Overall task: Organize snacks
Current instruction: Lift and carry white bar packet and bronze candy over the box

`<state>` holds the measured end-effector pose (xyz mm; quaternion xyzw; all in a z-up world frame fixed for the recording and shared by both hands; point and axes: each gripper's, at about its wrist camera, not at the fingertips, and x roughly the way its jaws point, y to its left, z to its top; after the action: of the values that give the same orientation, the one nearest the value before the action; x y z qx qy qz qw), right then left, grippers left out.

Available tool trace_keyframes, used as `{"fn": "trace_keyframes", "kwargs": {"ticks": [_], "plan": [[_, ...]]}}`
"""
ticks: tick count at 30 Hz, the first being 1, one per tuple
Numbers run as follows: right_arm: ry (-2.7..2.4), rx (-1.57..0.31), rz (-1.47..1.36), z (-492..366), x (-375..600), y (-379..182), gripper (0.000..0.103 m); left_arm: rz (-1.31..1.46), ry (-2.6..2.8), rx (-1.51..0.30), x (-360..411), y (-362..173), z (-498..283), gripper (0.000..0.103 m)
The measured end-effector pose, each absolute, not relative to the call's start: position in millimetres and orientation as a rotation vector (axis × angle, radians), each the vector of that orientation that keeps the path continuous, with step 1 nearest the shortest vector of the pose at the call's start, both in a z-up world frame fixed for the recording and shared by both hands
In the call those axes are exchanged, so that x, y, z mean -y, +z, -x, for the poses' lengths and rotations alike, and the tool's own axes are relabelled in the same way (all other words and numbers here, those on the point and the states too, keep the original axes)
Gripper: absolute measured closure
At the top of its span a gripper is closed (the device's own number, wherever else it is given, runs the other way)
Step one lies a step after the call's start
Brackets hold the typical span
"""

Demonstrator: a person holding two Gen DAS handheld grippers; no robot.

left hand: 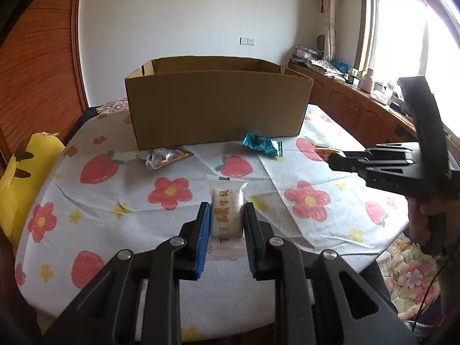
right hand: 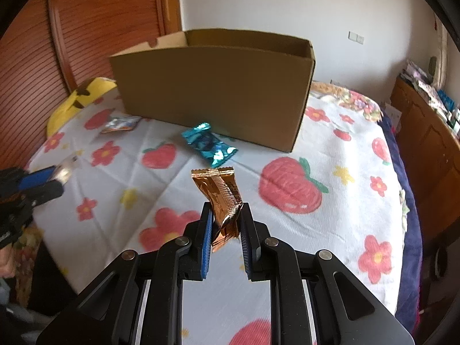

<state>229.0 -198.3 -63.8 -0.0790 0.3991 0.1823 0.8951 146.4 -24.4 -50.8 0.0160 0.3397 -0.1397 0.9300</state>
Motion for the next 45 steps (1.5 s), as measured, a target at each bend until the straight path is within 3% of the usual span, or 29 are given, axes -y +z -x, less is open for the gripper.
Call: {"fn": "trace_keyframes", "kwargs": {"ticks": [27,45], "plan": [[0.367,-0.557,0.059,-179,215,26,0.087,-0.062,-0.269,-0.568,21,7,-177,0.083],[0.419,-0.507,0.094,-269,184,44,0.086,-0.107,-0.26,-0.503,16,31,-281,0.083]]}}
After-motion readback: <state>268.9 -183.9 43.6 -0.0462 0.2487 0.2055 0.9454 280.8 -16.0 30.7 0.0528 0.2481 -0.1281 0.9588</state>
